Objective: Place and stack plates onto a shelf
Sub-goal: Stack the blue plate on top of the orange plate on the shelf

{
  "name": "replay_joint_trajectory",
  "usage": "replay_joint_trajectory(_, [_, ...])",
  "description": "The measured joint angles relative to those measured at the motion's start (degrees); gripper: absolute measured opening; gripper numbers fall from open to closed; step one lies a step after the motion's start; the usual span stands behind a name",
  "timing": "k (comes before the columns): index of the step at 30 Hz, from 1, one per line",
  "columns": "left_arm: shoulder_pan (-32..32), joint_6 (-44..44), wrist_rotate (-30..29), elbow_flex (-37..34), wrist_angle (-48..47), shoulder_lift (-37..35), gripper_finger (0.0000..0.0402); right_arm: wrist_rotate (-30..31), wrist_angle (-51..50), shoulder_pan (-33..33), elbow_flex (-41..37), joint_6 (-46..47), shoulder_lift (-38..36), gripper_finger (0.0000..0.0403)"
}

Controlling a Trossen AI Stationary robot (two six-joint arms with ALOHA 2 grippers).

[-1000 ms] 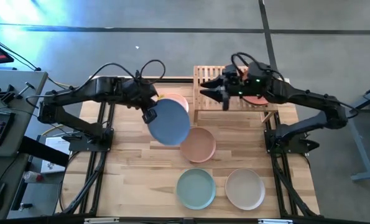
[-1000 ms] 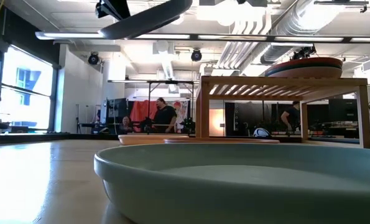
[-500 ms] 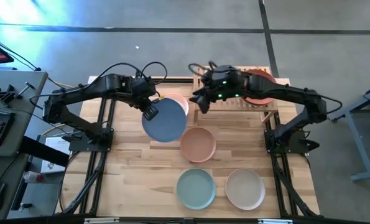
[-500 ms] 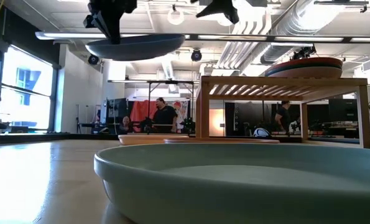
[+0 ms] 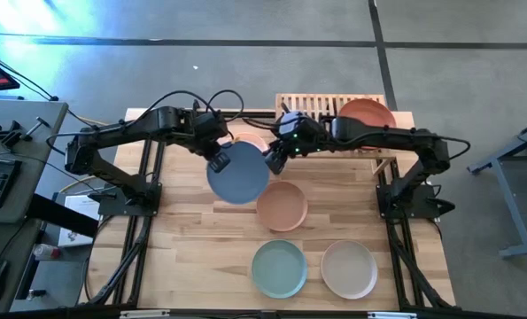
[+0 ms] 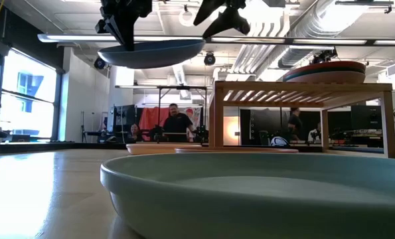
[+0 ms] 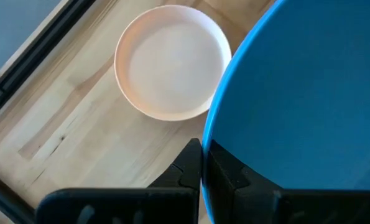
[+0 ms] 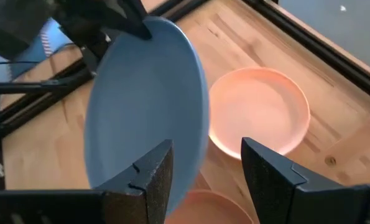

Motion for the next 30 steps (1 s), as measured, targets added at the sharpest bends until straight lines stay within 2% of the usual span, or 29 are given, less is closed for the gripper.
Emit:
replay_joint_trajectory(12, [0.00, 4.07, -0.07, 0.00, 5.79, -0.11, 0.0000, 1.99, -5.49, 0.75, -0.08, 3.39, 0.00, 0.0169])
replay_joint_trajectory(23, [0.00, 6.57, -0.49, -0.04, 9.65, -0.11, 0.0000, 2.21, -6.46, 0.75, -0.11, 7.89, 0.00, 0.0166])
replay_joint_trajectory(26, [0.00, 6.68, -0.50, -0.04, 9.71, -0.11, 0.0000, 2.20, -6.45, 0.75, -0.11, 8.27, 0.00, 0.0142])
replay_joint_trajectory(30, [0.00, 6.56, -0.48, -0.04, 9.78, -0.11, 0.0001, 2.03, -6.38, 0.75, -0.11, 9.32, 0.00, 0.0082])
